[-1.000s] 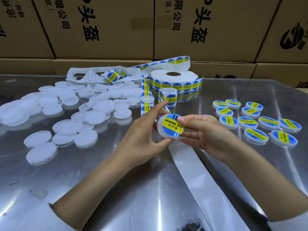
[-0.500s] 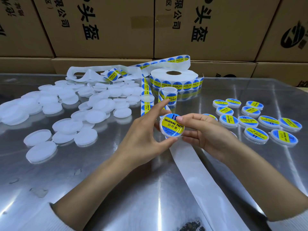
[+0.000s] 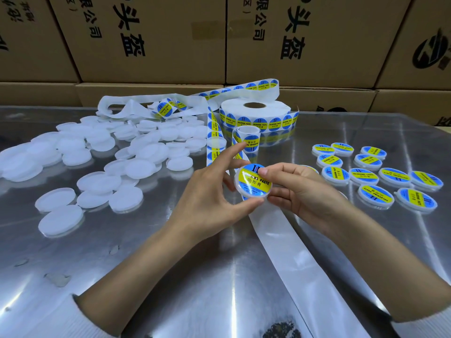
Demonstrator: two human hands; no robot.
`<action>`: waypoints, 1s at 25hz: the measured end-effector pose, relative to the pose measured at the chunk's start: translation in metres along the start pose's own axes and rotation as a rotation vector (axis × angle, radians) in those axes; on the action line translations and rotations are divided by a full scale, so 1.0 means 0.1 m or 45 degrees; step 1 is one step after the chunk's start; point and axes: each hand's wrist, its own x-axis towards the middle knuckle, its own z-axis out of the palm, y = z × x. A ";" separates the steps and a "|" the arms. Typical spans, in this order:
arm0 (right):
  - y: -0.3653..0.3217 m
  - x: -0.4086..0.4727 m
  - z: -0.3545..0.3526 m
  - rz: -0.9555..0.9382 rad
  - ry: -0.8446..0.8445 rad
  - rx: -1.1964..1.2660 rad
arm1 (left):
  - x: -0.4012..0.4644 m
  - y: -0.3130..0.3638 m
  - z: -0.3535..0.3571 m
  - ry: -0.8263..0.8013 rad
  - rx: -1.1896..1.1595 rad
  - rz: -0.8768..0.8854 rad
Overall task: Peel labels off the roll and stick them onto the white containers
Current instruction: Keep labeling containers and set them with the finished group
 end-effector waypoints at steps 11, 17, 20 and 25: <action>0.00 0.00 0.10 -0.334 0.177 -0.372 | 0.01 0.00 0.01 0.080 -0.023 0.008; 0.03 -0.02 0.11 -0.452 0.220 -0.584 | 0.02 -0.02 0.00 0.099 -0.054 -0.027; -0.03 -0.03 0.10 -0.281 0.222 -0.473 | 0.01 0.00 0.00 0.072 0.001 0.041; -0.01 -0.08 0.21 -0.128 -0.104 -0.456 | 0.01 0.05 -0.01 0.050 -0.032 0.176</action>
